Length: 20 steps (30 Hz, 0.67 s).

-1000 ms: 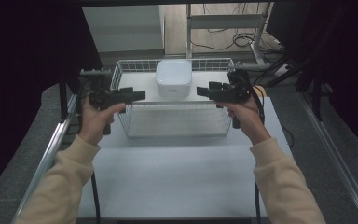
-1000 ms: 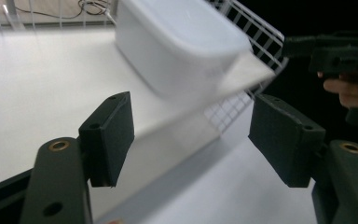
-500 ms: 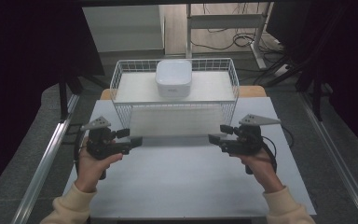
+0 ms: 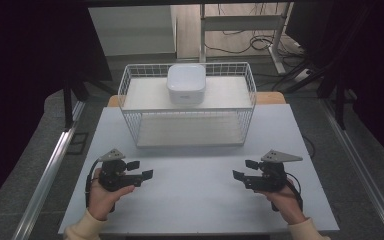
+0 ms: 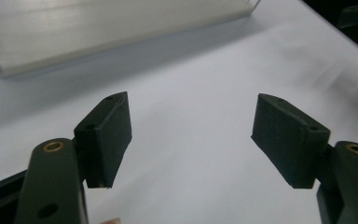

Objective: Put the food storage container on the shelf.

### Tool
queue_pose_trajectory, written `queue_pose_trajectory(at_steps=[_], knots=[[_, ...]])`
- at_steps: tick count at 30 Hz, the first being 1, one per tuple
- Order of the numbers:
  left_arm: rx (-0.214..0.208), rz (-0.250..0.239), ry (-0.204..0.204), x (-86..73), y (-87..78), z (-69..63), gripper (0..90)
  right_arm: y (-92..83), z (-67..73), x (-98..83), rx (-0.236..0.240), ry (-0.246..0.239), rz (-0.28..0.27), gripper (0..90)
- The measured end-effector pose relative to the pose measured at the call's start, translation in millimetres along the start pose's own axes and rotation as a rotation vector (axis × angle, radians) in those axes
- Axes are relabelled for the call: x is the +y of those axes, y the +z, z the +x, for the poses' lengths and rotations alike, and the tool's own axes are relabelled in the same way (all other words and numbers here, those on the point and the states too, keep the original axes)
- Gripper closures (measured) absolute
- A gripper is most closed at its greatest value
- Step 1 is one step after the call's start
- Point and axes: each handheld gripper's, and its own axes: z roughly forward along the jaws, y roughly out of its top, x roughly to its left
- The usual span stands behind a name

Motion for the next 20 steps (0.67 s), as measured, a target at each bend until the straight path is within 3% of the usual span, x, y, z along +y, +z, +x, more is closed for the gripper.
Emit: queue_pose_trajectory(at_steps=[5, 20], knots=[[0.017, 0.024, 0.011, -9.4, 3.8, 0.6, 25.4, 6.5, 3.5, -6.3, -0.032, -0.031, 0.035, 27.7], [0.05, 0.004, 0.019, -8.4, 1.6, 2.3, 24.4, 3.7, 2.8, -5.4, -0.059, -0.038, 0.013, 24.7]])
